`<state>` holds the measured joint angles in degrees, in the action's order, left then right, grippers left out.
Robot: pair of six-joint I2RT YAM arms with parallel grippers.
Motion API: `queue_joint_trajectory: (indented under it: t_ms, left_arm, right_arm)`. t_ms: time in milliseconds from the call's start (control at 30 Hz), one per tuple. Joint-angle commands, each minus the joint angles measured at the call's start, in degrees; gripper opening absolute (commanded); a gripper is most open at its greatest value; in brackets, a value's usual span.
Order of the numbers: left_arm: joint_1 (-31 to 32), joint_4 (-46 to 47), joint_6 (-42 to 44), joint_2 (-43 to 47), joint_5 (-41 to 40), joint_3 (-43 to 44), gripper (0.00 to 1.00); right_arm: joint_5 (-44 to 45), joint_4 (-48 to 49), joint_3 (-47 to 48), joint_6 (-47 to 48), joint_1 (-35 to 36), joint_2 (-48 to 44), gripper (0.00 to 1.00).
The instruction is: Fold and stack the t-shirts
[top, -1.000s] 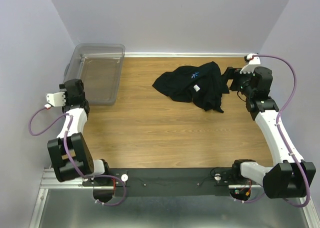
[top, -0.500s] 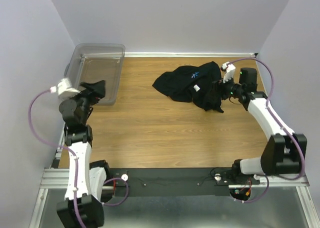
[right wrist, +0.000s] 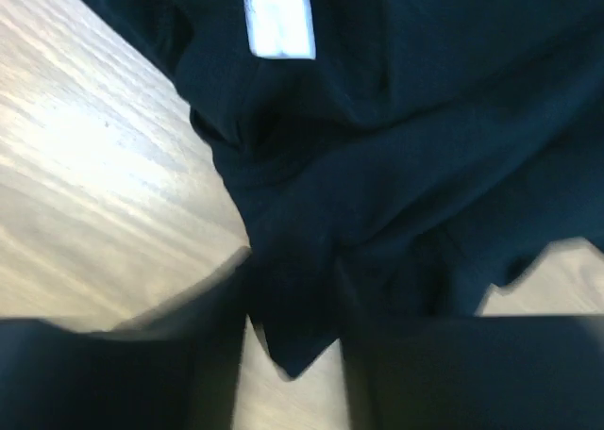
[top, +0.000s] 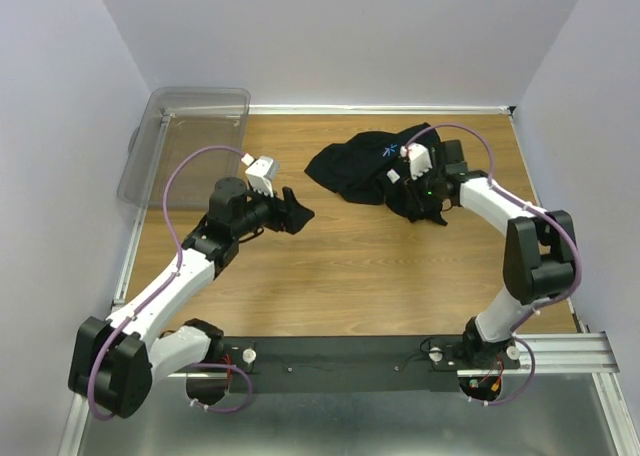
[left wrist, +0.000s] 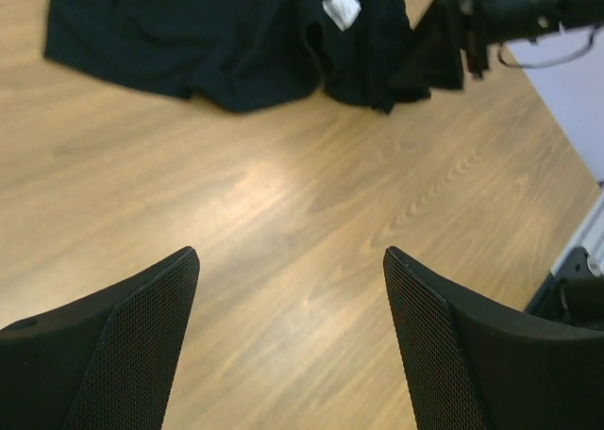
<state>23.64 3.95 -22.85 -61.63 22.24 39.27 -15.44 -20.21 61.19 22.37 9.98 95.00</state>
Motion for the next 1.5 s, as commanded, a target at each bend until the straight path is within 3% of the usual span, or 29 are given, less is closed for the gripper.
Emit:
queue_joint_trajectory:
  t_ms: [0, 33, 100, 133, 200, 233, 300, 333, 367, 400, 433, 467, 500, 533, 600, 667, 700, 733, 800, 833, 933, 1000, 1167, 1400, 1467]
  left_arm:
    - [1.85, 1.32, -2.71, 5.19, -2.82, -4.37, 0.86]
    - [2.02, 1.76, -4.29, 6.16, -3.08, -6.11, 0.86]
    - [2.55, 2.91, -6.58, 9.67, -3.69, -8.05, 0.86]
    - [2.64, 3.17, -7.72, 10.64, -4.04, -9.02, 0.86]
    - [2.90, 4.74, -10.96, 13.36, -4.40, -12.36, 0.86]
    - [2.99, 4.84, -12.73, 13.81, -6.05, -14.02, 0.85]
    - [3.08, 6.15, -14.76, 13.99, -6.24, -15.18, 0.85]
    - [3.17, 7.21, -15.81, 13.38, -6.68, -15.71, 0.85]
    - [3.17, 7.22, -15.82, 12.94, -6.94, -15.89, 0.85]
    - [3.26, 7.83, -16.52, 11.98, -7.82, -15.89, 0.86]
    - [3.26, 7.92, -17.05, 11.97, -7.83, -15.89, 0.86]
    - [3.26, 8.27, -17.66, 10.75, -8.70, -15.63, 0.86]
    - [3.43, 8.36, -18.01, 10.13, -8.88, -15.45, 0.85]
    - [3.52, 8.45, -18.71, 9.69, -9.58, -15.27, 0.86]
    - [3.52, 9.32, -19.42, 8.28, -10.46, -15.62, 0.86]
    - [3.52, 9.85, -20.39, 6.79, -12.22, -15.97, 0.85]
    - [3.61, 10.20, -20.39, 6.17, -12.39, -15.97, 0.85]
    - [3.52, 10.73, -20.56, 5.47, -12.48, -15.80, 0.86]
    - [3.69, 12.22, -20.31, 2.67, -13.01, -15.01, 0.85]
    - [3.78, 12.31, -19.43, -0.48, -13.71, -12.92, 0.85]
    - [3.87, 11.61, -16.80, -6.73, -15.02, -5.91, 0.85]
    - [3.87, 10.13, -14.60, -14.64, -16.26, -1.85, 0.85]
    - [3.87, 3.54, -9.68, -33.86, -23.97, 14.91, 0.84]
    - [3.61, -9.02, -6.24, -50.42, -32.25, 32.79, 0.80]
    - [3.52, -10.88, -5.19, -53.94, -32.61, 36.48, 0.70]
  right_arm:
    - [10.51, -1.15, 3.67, -2.15, 4.17, 1.86, 0.12]
    - [8.34, -1.93, 3.41, -2.42, 4.17, 0.20, 0.01]
    - [2.91, -3.25, 2.27, -1.63, 4.17, -7.49, 0.01]
    - [-7.22, -8.92, 2.79, -0.24, 4.17, -9.90, 0.01]
    - [-21.66, -20.77, 5.59, 11.94, 5.30, -14.47, 0.01]
    - [-33.05, -35.02, 8.74, 23.04, 6.53, -17.28, 0.01]
    - [-39.46, -48.97, 10.61, 32.33, 13.52, -19.06, 0.01]
    - [-39.84, -52.10, 10.88, 34.47, 20.28, -19.06, 0.01]
    - [-39.84, -53.78, 10.45, 35.36, 20.34, -18.80, 0.00]
    - [-39.06, -54.75, 9.83, 35.29, 26.09, -17.93, 0.01]
    - [-38.62, -54.33, 8.78, 35.29, 27.89, -17.92, 0.14]
    - [-38.00, -54.59, 7.64, 35.46, 29.21, -16.62, 0.35]
    - [-37.30, -54.41, 7.72, 35.46, 29.13, -16.08, 0.48]
    - [-34.42, -53.80, 8.15, 34.50, 29.13, -15.99, 0.73]
    - [-30.55, -45.78, 7.98, 30.48, 26.87, -19.48, 0.89]
    - [-25.02, -29.56, 5.97, 15.47, 21.53, -26.23, 0.96]
    - [-21.25, -29.45, 5.96, 11.25, 18.70, -28.18, 1.00]
    - [-11.64, -17.10, 3.26, 1.72, 15.80, -29.42, 1.00]
    - [-1.40, -2.21, 0.35, -6.85, 5.65, -28.75, 1.00]
    - [-0.91, -0.38, 1.12, -8.99, 2.36, -26.47, 1.00]
    - [-5.90, 0.17, 6.38, -15.05, -6.54, -12.68, 1.00]
    - [-10.11, -0.01, 8.85, -14.99, -8.04, -4.35, 0.99]
    - [-12.59, -0.01, 14.39, -13.50, -8.48, 5.96, 0.98]
    - [-21.12, -0.10, 10.18, -9.98, -9.71, 6.87, 0.97]
    - [-22.08, -0.01, 9.21, -9.63, -11.54, 6.78, 0.97]
